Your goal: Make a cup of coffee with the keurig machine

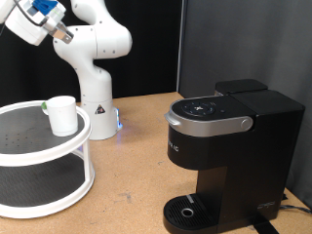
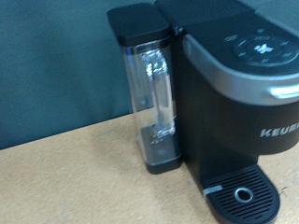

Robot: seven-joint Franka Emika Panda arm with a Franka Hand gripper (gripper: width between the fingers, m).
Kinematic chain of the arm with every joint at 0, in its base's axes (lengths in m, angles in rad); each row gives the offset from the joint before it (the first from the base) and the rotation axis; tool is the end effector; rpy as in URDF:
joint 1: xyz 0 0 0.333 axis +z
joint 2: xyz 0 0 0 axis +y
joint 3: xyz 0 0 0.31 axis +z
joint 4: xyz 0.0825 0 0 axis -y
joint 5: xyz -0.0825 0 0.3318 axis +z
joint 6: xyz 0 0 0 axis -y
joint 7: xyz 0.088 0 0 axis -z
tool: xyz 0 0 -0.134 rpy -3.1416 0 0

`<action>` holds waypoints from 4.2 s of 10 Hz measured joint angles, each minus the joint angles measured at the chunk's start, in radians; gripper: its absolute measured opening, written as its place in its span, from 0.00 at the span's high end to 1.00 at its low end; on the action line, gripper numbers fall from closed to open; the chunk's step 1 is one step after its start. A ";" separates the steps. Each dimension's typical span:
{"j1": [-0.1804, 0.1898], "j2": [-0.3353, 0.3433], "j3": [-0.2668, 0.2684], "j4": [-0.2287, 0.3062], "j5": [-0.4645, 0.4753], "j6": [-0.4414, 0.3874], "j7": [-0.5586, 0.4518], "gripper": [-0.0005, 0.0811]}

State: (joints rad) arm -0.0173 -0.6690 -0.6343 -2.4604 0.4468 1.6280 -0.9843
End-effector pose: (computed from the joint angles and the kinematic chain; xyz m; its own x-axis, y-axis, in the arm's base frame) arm 0.2557 -0.1525 0.4822 0.8713 0.1940 0.4508 0.4591 -0.6466 -0.6092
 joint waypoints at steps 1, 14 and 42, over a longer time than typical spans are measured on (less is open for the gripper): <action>-0.016 -0.002 -0.007 0.000 -0.030 -0.033 0.000 0.99; -0.215 -0.128 -0.102 -0.055 -0.213 -0.074 -0.063 0.99; -0.174 -0.032 -0.205 -0.411 -0.231 0.531 -0.256 0.01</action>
State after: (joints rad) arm -0.1912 -0.7006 -0.8393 -2.8712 0.2160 2.1594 -1.2406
